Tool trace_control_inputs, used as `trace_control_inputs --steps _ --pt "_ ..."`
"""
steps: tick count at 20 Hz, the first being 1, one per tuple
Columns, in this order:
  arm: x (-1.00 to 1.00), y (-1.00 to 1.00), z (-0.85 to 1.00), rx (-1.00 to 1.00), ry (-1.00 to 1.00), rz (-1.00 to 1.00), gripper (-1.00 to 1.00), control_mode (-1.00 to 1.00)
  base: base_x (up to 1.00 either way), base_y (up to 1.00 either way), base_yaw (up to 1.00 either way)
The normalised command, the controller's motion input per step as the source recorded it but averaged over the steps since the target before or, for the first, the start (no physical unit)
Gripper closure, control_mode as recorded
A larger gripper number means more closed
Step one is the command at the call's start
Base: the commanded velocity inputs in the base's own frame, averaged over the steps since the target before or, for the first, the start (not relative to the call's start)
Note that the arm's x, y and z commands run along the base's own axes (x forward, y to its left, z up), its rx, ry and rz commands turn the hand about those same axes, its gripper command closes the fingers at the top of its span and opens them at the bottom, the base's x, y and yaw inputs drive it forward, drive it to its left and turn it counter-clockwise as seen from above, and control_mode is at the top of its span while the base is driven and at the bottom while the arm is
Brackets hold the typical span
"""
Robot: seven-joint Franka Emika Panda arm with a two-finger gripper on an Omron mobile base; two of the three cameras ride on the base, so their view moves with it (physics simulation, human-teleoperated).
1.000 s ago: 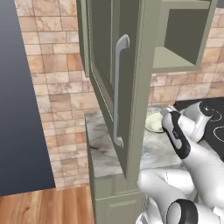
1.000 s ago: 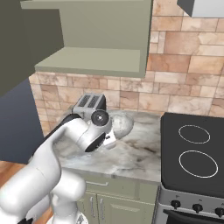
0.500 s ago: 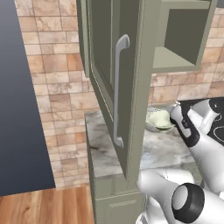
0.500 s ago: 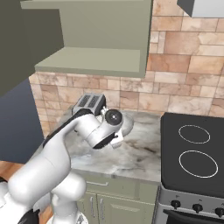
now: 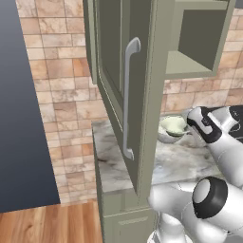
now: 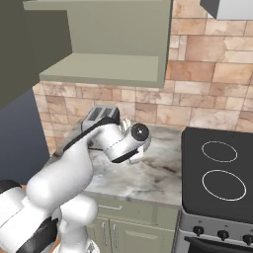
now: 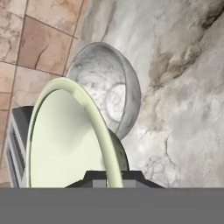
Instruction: Pick up the bowls on the counter and stack them on top of one another in the open cabinet. Place the smaller bowl on top of the larger bowl.
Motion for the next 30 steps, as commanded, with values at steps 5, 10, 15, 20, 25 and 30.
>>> trace_control_inputs --steps 5,10,15,20,25,30 --pt "0.28 -0.08 -0.09 0.04 0.00 0.00 1.00 -1.00 0.00 0.00 0.00" --pt "0.31 -0.04 -0.15 0.00 0.00 0.00 1.00 -1.00 0.00 0.00 0.00" --pt "0.23 -0.02 -0.19 0.00 0.00 0.00 1.00 -1.00 0.00 0.00 0.00" --pt "0.19 -0.02 -0.18 0.00 0.00 0.00 1.00 -1.00 0.00 0.00 0.00" --pt "0.19 -0.01 -0.12 0.00 0.00 0.00 1.00 -1.00 0.00 0.00 0.00" --pt "0.17 -0.04 -0.13 0.00 0.00 0.00 1.00 -1.00 0.00 0.00 0.00"
